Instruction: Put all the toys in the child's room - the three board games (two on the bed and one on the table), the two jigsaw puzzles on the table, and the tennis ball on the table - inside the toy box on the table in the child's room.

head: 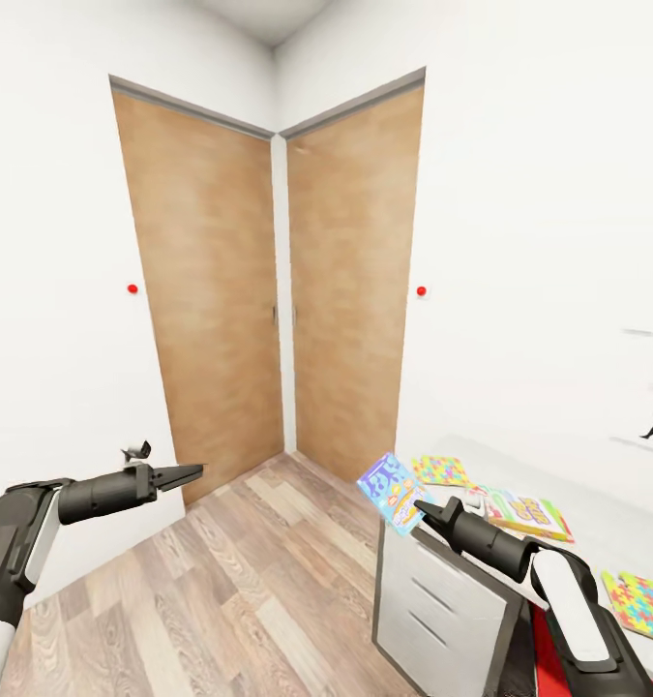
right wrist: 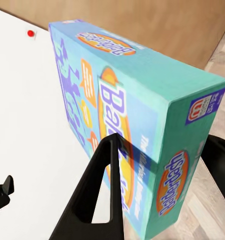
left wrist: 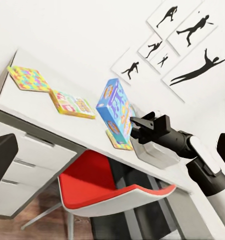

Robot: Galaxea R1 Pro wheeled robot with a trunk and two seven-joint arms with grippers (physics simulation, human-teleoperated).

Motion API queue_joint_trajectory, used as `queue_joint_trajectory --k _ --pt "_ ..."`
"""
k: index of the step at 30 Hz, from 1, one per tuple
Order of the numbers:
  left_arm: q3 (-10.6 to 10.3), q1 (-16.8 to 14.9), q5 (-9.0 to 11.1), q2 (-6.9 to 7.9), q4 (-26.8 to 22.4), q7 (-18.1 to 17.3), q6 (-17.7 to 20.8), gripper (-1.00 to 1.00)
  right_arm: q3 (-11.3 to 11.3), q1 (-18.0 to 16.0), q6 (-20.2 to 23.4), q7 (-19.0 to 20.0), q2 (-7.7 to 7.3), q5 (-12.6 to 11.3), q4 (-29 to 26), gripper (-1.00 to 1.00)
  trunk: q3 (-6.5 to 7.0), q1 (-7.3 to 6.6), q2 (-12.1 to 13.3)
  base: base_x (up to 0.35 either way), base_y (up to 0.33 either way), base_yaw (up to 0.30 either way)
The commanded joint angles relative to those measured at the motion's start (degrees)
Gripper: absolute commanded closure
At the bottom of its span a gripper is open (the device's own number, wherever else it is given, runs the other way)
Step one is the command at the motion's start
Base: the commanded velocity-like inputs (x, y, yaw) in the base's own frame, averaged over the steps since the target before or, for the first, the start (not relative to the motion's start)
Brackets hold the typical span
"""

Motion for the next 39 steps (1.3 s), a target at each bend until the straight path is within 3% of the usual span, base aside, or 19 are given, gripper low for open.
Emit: queue_joint_trajectory --k 1,39 --pt "0.0 0.0 0.1 0.02 0.0 -0.2 0.6 -1.00 -0.1 0.0 0.3 0.5 0.02 0.2 0.0 1.00 -0.02 0.02 0.0 0.000 0.031 -0.278" --pt "0.0 0.0 0.1 0.02 0.0 -0.2 0.5 -1.00 -0.1 0.0 0.3 0.6 -0.03 0.2 0.0 1.00 -0.02 0.02 0.0 0.000 0.023 -0.269"
